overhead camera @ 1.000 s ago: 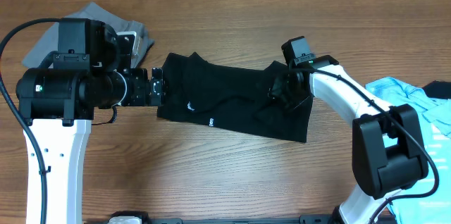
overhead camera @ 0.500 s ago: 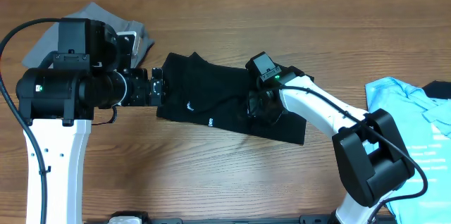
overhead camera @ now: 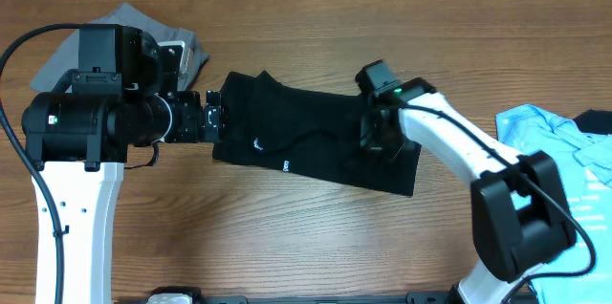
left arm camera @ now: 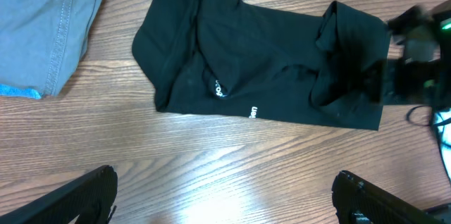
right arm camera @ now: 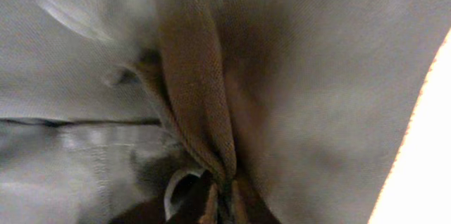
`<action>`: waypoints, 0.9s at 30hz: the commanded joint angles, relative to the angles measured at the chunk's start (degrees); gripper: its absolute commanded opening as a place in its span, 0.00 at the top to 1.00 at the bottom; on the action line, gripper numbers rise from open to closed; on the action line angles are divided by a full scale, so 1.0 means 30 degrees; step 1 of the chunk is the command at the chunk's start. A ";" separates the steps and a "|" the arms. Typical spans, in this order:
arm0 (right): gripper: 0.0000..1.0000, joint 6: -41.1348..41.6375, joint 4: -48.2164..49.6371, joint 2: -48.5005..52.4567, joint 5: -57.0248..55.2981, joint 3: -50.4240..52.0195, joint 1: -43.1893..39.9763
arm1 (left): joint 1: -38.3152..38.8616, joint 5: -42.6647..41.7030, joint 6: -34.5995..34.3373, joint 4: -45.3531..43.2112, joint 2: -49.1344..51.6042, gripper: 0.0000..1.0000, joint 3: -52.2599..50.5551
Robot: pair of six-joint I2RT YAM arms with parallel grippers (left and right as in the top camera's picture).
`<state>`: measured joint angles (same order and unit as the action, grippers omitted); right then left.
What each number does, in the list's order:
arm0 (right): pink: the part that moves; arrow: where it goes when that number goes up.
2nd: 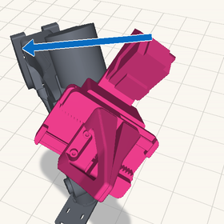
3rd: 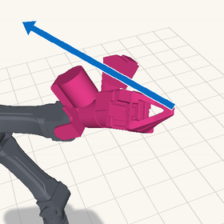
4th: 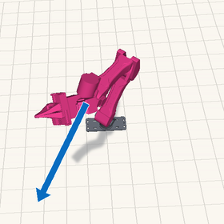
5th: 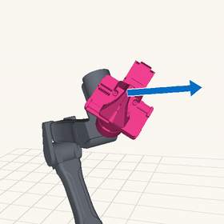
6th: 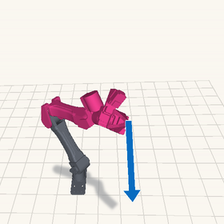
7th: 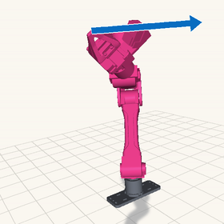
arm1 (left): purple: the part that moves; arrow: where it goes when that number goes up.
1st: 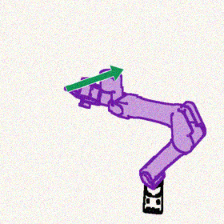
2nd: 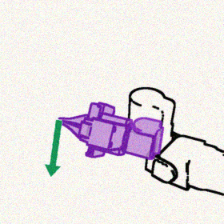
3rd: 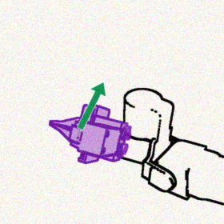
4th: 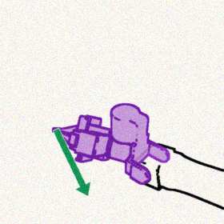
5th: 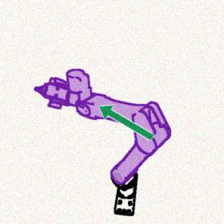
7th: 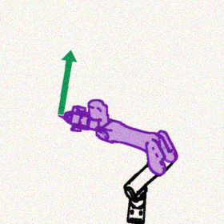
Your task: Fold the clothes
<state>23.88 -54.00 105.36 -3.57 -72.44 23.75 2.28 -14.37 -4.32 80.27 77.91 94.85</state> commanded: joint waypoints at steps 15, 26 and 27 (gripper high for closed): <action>0.43 -0.0328 0.2259 0.1188 0.1282 0.0707 0.1960 | 0.0124 -0.0248 -0.0131 -0.0430 -0.0146 0.00 0.0036; 0.57 0.0036 -0.0729 0.1275 -0.2229 -0.0641 0.1938 | 0.0124 -0.0248 -0.0138 -0.0423 -0.0146 0.00 0.0036; 0.55 0.0015 -0.0860 0.1275 -0.2157 -0.0816 0.1938 | 0.0124 -0.0248 -0.0138 -0.0415 -0.0146 0.00 0.0036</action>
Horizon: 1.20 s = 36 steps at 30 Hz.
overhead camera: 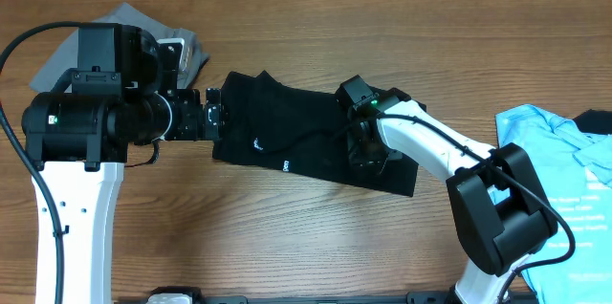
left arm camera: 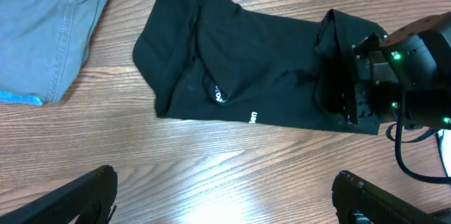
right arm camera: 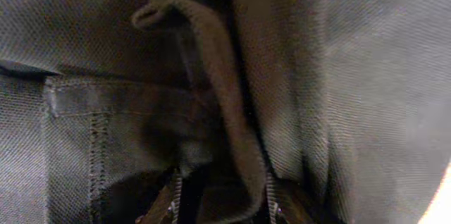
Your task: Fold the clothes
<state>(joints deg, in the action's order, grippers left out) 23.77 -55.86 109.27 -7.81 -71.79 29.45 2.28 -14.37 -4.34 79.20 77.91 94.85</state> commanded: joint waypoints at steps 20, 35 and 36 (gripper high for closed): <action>0.08 -0.1836 -0.2987 0.0495 -0.2302 -0.2288 0.2310 | 0.0124 -0.0240 -0.0036 -0.0146 -0.0146 0.00 0.0036; 0.96 -0.0321 -0.2739 0.1858 -0.4612 -0.2630 0.2266 | 0.0124 -0.0248 0.0022 -0.0138 -0.0146 0.00 0.0036; 0.96 -0.0248 -0.2783 0.1705 -0.4612 -0.2739 0.2266 | 0.0124 -0.0248 0.0022 -0.0138 -0.0146 0.00 0.0036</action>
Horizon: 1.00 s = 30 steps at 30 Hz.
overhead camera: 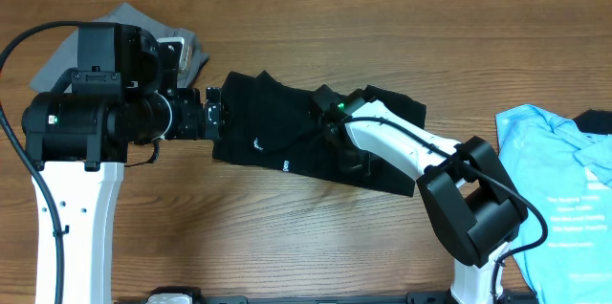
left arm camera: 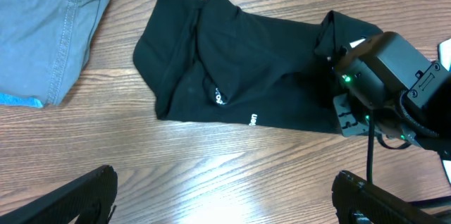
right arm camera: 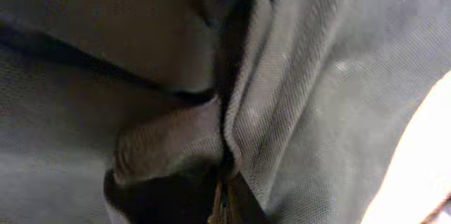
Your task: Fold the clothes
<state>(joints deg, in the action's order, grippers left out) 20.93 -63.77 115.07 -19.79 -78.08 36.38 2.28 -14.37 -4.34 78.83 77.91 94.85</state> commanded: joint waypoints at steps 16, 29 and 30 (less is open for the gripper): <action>0.96 0.0903 0.0896 -0.3184 0.4983 -0.2710 0.1020 | 0.0124 -0.0248 0.0022 -0.0007 -0.0146 0.00 0.0036; 0.96 0.0947 0.2543 -0.3024 0.5741 -0.2674 0.3643 | 0.0124 -0.0248 0.0015 -0.0007 -0.0146 0.00 0.0036; 0.96 0.0874 0.2659 -0.3024 0.5705 -0.2674 0.3861 | 0.0124 -0.0248 0.0022 -0.0007 -0.0146 0.00 0.0036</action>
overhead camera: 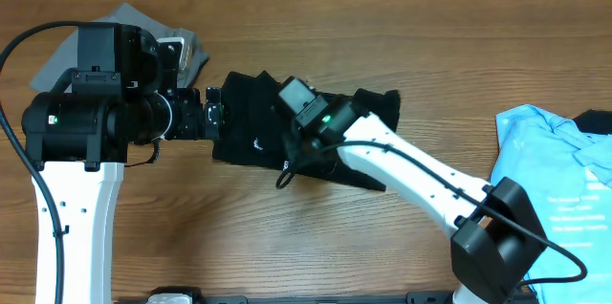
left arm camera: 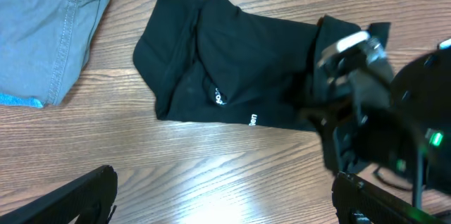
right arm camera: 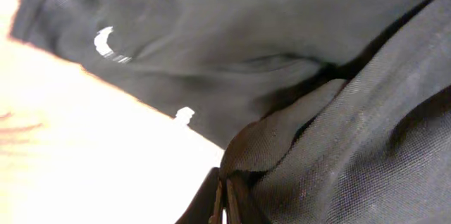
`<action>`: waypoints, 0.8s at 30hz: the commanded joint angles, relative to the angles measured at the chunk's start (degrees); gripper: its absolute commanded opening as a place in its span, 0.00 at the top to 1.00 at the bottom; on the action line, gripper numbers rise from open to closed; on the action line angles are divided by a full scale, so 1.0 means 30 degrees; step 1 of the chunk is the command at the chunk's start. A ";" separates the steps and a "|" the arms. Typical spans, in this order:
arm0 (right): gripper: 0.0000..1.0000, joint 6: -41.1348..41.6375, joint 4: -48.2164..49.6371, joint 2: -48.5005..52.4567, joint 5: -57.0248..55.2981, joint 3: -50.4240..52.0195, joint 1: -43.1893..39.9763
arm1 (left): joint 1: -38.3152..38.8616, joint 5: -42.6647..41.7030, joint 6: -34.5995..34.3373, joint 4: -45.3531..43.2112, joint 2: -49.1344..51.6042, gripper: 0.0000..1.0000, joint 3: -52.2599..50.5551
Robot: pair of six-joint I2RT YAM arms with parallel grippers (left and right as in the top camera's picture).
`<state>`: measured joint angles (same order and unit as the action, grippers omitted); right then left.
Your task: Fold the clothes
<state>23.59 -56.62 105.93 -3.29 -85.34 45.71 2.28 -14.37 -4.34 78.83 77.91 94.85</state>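
Note:
A black garment (overhead camera: 247, 113) lies across the middle of the wooden table, its white logo marks showing (left arm camera: 218, 94). My right gripper (overhead camera: 290, 162) hangs over the garment's left half, shut on a fold of its black fabric (right arm camera: 282, 129); the pinched fingertips (right arm camera: 227, 197) show at the bottom of the right wrist view. The garment's right end (overhead camera: 381, 103) is bunched and drawn inward. Just off the garment's left edge, my left gripper (overhead camera: 216, 118) is open, with bare wood between its fingers (left arm camera: 84, 196).
Grey-blue shorts (overhead camera: 124, 19) lie at the back left, partly under the left arm, and appear at the top left of the left wrist view (left arm camera: 42, 27). A light blue shirt (overhead camera: 555, 151) lies at the right edge. The right arm spans the table's middle right.
My right gripper, still shut on the black fabric, has moved left from the garment's middle to above its left half. The garment's right end has shifted further inward. The left arm has not moved.
My right gripper was first at the garment's right end, shut on its fabric. It then stood a little further left, then over the middle, and now over the left half, with the right end drawn over. My left gripper stayed open at the left edge.

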 commanded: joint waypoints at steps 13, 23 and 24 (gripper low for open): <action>0.46 0.0219 0.0860 0.0022 -0.2586 -0.0685 -0.2506 | 0.0124 -0.0248 0.0015 0.0117 -0.0146 0.00 0.0036; 0.57 -0.1486 0.3002 0.2769 0.2987 -0.0160 -0.5515 | 0.0124 -0.0248 0.0015 -0.0015 -0.0131 0.00 0.0036; 0.56 -0.1443 0.2914 0.3067 0.2973 -0.0160 -0.5515 | 0.0124 -0.0248 0.0015 0.0015 -0.0131 0.00 0.0036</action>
<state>20.58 -47.62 111.44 2.81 -85.60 28.86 2.28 -14.37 -4.34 78.78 77.91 94.85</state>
